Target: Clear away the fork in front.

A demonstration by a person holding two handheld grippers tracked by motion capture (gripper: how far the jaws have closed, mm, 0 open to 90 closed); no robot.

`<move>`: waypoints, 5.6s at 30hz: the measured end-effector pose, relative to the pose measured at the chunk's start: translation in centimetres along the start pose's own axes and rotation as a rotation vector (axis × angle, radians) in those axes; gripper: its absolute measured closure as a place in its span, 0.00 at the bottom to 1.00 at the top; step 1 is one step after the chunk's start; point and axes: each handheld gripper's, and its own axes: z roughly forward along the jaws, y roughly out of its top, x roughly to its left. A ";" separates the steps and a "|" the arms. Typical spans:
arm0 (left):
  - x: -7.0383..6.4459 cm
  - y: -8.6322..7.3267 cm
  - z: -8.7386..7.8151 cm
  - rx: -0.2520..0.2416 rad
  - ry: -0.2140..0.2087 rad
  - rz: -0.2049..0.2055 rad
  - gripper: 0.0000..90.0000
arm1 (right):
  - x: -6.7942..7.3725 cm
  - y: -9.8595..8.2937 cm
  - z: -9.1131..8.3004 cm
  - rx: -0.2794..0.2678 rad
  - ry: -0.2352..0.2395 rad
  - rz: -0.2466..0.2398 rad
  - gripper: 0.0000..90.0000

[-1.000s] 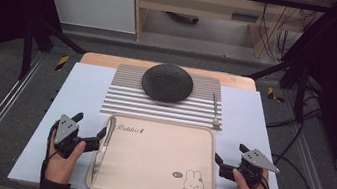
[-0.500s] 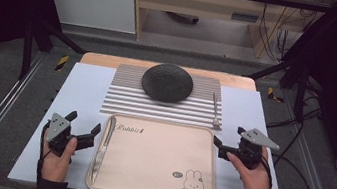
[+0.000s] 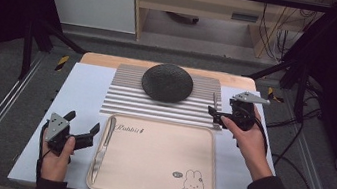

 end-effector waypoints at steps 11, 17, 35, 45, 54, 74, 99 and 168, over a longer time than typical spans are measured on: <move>0.1 0.0 0.0 -0.007 0.002 -0.006 0.02 | -1.3 0.9 3.9 0.058 -0.060 0.039 0.32; 0.2 0.0 -0.1 -0.013 0.001 -0.003 0.02 | -1.7 0.4 5.2 0.091 -0.063 0.054 0.46; 0.3 0.0 -0.1 -0.019 -0.001 -0.003 0.02 | -3.6 -4.0 7.9 0.169 -0.069 0.101 0.72; 0.3 0.0 -0.1 -0.015 -0.011 -0.004 0.02 | -3.7 -4.9 9.0 0.184 -0.109 0.095 0.77; 0.2 0.0 0.0 -0.008 -0.011 -0.004 0.03 | -4.3 -5.4 9.3 0.210 -0.137 0.106 0.79; 0.2 0.0 0.0 -0.003 -0.019 -0.004 0.03 | -4.2 -5.9 10.0 0.223 -0.114 0.080 0.93; 0.1 -0.1 0.1 0.004 -0.029 -0.001 0.03 | -4.0 -5.8 10.4 0.207 -0.111 0.088 0.94; -0.3 0.1 0.0 -0.012 -0.049 0.022 0.05 | -1.5 -2.3 3.6 0.162 0.007 -0.090 0.95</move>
